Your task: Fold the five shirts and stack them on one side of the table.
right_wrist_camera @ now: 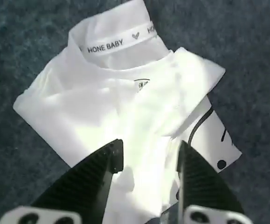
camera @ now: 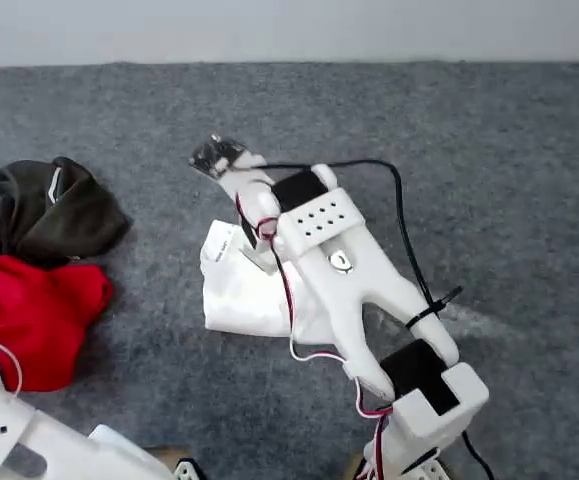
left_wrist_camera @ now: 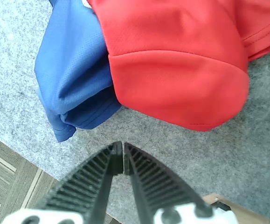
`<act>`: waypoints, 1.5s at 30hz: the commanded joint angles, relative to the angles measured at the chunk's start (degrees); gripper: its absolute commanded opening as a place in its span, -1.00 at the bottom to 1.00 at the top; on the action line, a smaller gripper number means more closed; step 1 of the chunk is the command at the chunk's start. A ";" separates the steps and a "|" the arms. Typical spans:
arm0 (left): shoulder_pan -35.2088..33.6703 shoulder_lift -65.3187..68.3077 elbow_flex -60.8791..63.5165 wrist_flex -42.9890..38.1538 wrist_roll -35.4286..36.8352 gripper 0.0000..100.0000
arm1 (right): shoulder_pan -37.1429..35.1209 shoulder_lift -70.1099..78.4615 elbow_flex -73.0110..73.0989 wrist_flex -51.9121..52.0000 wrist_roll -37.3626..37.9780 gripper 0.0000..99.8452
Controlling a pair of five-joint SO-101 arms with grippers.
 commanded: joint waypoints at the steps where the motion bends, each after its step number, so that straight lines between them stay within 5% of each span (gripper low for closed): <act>1: 0.35 -0.79 -0.13 -0.53 -0.35 -0.97 | 1.01 0.57 -12.04 7.43 -0.18 -0.43; 8: 0.35 -0.79 -0.13 -0.44 -0.35 -0.97 | 10.33 6.73 -17.76 19.03 7.82 -1.00; 16: 0.26 -0.79 -0.13 -0.44 -0.35 -0.97 | 19.30 18.59 -17.67 21.85 12.22 -0.98; 20: 0.26 -0.79 -0.13 -0.44 -0.35 -0.97 | 14.90 23.78 -17.58 21.93 11.69 -0.98; 30: 0.26 -0.79 -0.13 -0.44 -0.35 -0.97 | -11.82 26.24 -31.30 22.02 5.89 -0.98; 36: 0.26 -0.79 -0.13 -0.53 -0.35 -0.97 | -10.15 21.41 -40.97 22.02 3.87 -0.98; 45: 0.26 -0.79 -0.13 -0.70 -0.35 -0.97 | 3.12 19.47 -31.12 22.11 3.96 -0.98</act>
